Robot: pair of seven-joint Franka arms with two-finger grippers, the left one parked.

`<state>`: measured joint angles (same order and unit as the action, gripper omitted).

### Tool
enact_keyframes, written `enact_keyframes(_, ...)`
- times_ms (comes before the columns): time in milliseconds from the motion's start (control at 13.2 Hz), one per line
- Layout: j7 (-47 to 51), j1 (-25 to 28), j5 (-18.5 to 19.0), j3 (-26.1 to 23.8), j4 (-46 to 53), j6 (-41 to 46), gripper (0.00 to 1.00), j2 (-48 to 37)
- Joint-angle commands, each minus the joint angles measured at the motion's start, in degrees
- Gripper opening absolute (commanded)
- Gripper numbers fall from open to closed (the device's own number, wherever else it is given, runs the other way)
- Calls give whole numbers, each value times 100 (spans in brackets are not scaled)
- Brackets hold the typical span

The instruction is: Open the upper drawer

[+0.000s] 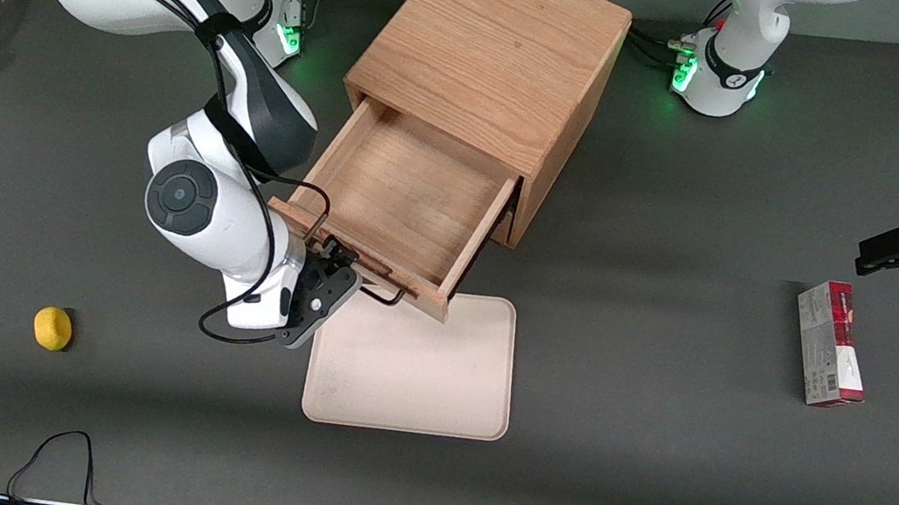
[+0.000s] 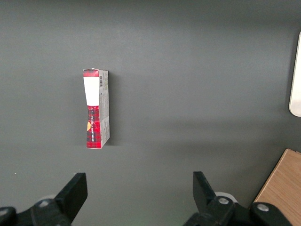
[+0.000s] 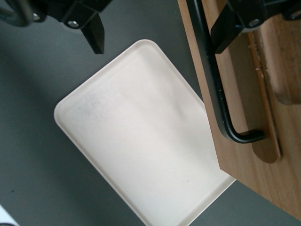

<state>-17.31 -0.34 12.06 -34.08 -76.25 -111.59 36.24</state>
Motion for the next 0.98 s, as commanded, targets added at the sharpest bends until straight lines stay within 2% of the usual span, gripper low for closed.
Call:
enact_keyframes(0, 104, -176, 139, 128, 565, 85, 100, -20)
enact_keyframes(227, 149, -255, -19, 742, 840, 714, 100, -432)
enact_keyframes(379, 419, -273, -763, 1662, 622, 1514, 100, -1063)
enact_keyframes(455, 735, -238, -1106, 2103, 203, 1596, 100, -1475)
enact_keyframes(530, 903, -238, -1257, 2333, -324, 1527, 100, -1871)
enact_keyframes(758, 1387, -238, -1276, 2835, -1511, 1360, 100, -2847)
enact_keyframes(909, 2008, -238, -1277, 2916, -2652, 1150, 100, -3777)
